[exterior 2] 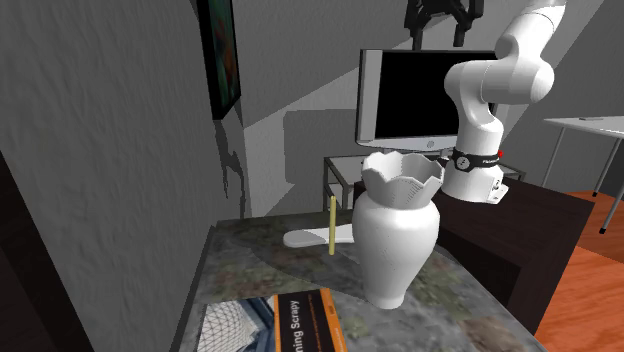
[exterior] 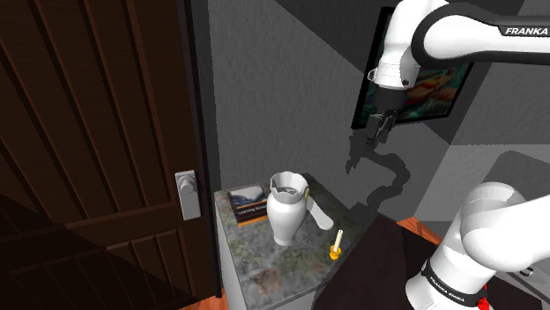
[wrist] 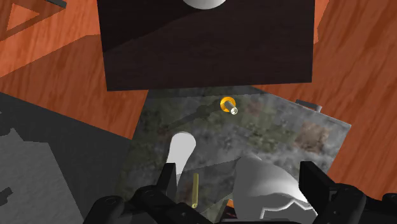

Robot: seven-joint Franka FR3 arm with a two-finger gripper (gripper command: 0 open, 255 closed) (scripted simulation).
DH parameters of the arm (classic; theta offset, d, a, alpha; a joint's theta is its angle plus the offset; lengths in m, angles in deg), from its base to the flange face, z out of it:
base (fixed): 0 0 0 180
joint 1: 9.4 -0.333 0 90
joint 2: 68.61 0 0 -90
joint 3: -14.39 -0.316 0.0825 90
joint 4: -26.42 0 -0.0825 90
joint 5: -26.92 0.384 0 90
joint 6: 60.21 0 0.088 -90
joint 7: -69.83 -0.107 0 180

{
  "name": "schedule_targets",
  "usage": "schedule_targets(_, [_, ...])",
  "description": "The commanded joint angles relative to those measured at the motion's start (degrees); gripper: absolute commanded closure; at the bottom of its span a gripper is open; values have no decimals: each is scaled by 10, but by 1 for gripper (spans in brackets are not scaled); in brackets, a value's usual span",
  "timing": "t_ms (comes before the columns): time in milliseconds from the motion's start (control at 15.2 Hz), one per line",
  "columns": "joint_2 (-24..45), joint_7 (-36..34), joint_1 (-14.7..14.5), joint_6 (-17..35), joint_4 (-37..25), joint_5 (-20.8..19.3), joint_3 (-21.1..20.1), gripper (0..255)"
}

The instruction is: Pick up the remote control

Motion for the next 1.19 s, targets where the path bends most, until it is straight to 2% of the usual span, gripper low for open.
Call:
schedule_targets(0, [0, 0, 0, 0, 0, 0, 0, 0])
schedule_targets(528, [83, -13, 20, 174, 88, -9, 10, 0])
schedule_targets(1122, [250, -27, 41, 380, 123, -16, 24, 0])
